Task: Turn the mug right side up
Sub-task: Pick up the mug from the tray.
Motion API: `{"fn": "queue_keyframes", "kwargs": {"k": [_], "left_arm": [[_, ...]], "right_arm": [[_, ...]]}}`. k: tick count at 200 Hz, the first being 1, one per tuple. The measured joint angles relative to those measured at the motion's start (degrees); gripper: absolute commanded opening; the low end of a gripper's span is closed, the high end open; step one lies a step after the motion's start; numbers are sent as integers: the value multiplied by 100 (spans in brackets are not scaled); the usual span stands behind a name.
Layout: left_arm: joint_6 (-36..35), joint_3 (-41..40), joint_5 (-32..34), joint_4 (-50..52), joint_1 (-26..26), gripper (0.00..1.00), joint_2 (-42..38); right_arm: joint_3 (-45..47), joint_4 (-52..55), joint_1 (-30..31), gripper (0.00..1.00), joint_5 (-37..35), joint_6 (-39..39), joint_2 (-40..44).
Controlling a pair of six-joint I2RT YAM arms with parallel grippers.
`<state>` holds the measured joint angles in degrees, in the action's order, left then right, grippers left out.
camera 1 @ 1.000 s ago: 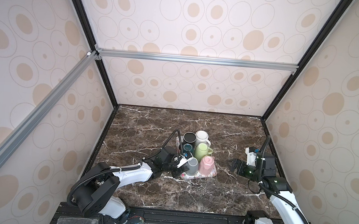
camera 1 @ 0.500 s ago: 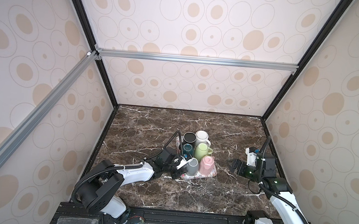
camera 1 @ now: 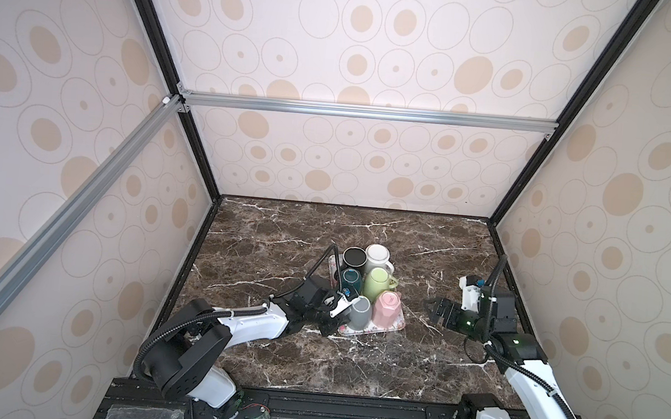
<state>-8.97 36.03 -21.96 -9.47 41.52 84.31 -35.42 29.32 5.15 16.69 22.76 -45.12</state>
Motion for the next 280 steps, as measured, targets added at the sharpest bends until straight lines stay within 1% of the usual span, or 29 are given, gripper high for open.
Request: {"fn": "queue_keyframes", "kwargs": {"k": [40, 74, 145, 190, 231, 257, 273, 280], "left_arm": [[70, 24, 109, 28, 0, 33, -90], [92, 61, 195, 120, 0, 30, -90], [125, 129, 361, 251, 24, 29, -83], [122, 494, 566, 697, 81, 29, 70], [118, 970, 717, 1132, 136, 29, 385], [107, 1128, 802, 1368, 179, 29, 540], [92, 1187, 846, 1484, 214, 33, 584], [81, 1222, 868, 1526, 234, 33, 592]], "right_arm": [[37, 4, 2, 100, 0, 20, 2], [42, 7, 0, 100, 0, 22, 2], [42, 7, 2, 100, -2, 31, 2], [42, 33, 2, 100, -37, 31, 2], [44, 35, 2, 100, -59, 28, 2], [48, 37, 2, 100, -81, 20, 2], [63, 42, 2, 100, -90, 13, 2], [72, 50, 2, 100, -94, 11, 2]]}}
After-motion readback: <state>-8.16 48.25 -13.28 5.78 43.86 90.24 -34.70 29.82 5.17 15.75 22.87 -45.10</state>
